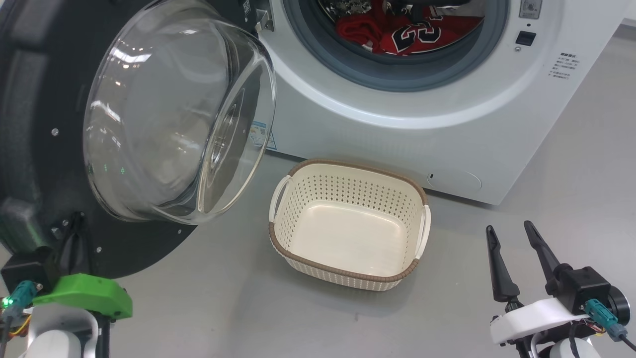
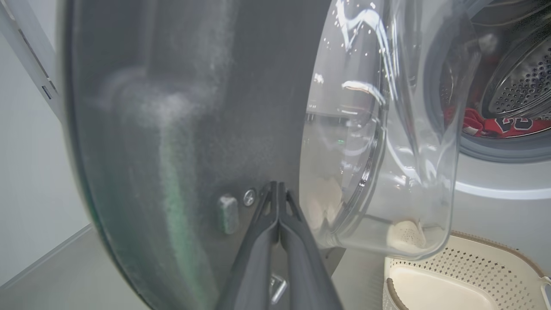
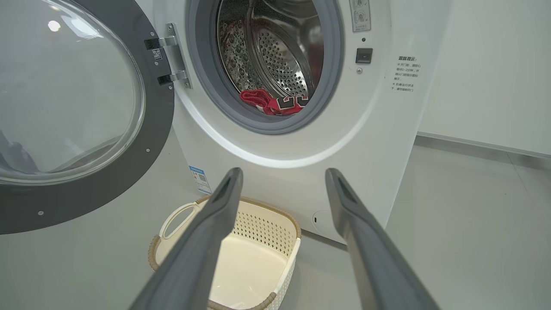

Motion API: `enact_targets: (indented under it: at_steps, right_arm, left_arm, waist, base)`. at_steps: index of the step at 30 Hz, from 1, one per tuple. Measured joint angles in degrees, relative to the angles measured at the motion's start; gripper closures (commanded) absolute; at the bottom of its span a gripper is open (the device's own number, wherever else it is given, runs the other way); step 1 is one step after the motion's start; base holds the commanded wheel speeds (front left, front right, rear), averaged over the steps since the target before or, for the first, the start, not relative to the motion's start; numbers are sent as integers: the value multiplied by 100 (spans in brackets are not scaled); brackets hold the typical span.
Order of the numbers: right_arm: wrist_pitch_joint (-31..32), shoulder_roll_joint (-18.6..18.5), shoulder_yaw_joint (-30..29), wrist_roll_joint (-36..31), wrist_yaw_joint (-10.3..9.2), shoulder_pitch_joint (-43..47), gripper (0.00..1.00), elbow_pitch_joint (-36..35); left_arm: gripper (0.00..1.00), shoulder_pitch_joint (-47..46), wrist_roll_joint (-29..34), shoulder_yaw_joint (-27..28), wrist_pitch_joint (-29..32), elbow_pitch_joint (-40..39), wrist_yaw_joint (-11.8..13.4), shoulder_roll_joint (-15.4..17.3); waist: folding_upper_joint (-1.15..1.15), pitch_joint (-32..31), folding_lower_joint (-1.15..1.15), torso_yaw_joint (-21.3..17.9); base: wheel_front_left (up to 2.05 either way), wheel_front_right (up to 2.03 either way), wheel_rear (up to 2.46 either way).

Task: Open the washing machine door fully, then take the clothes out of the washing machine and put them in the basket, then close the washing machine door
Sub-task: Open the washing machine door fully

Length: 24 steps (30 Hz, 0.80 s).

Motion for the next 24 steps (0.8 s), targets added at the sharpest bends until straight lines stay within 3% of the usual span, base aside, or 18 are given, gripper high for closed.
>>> enact_targets:
  at_steps: [12,24]
  right_arm:
    - [0,0,-44,1,0,-1,0,8]
    - [0,0,-43,1,0,-1,0,9]
  left_arm:
    - [100,-450,-135,474,-237,664,0,118]
    - [100,-516,-151,531,-506,981,16,87]
  waist:
    - [0,38,0,-114]
    - [0,22,0,-147]
  base:
    - [0,0,0]
    - [0,0,0]
